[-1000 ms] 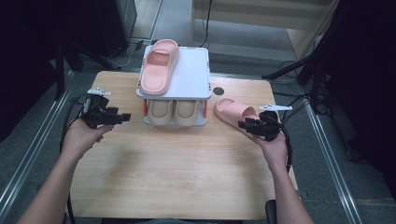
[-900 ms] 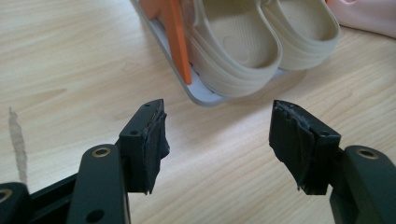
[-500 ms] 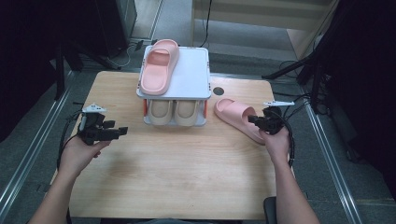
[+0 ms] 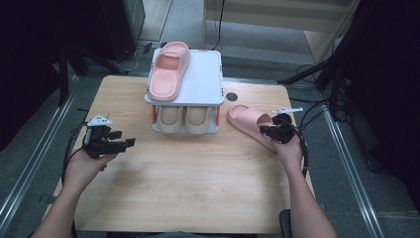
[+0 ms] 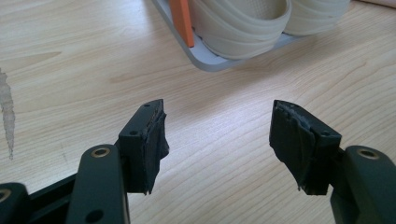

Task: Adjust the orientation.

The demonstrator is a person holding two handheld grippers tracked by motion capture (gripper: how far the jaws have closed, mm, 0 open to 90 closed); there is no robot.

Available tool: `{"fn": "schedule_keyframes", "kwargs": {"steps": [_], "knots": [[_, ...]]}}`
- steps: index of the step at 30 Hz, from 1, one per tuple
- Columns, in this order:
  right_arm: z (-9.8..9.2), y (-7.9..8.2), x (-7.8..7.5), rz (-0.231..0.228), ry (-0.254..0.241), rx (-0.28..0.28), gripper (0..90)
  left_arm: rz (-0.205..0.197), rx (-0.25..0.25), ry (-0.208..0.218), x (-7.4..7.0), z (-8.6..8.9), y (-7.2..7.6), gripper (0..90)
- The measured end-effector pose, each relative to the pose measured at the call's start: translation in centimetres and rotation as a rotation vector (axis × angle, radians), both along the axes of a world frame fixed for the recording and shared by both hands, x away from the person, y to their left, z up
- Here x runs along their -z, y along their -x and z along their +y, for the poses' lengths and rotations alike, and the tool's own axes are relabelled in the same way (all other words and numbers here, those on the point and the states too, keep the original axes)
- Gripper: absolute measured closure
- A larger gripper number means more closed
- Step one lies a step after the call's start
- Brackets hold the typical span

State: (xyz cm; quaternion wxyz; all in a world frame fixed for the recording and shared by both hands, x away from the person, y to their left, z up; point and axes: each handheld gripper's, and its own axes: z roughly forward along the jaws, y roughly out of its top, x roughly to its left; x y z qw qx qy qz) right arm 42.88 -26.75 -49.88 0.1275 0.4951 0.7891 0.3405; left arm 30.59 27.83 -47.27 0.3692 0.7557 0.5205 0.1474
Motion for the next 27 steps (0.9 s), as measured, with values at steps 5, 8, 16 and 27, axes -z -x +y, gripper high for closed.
{"fn": "schedule_keyframes", "kwargs": {"steps": [5,8,16,27], "knots": [[0.6,-0.1,0.1,0.015,0.007,0.002,88.5,0.015,-0.012,-0.008,0.4,0.5,-0.3,36.3],[1.5,-0.1,0.2,0.032,0.018,0.001,88.5,0.009,-0.015,-0.002,0.4,0.7,-0.3,36.3],[4.3,0.1,0.1,0.034,0.058,-0.021,87.9,0.027,-0.008,-0.01,0.9,0.6,-0.7,36.4],[5.4,-0.2,0.0,0.038,0.005,0.002,83.9,0.04,0.006,0.024,0.8,0.6,-0.9,36.4]]}}
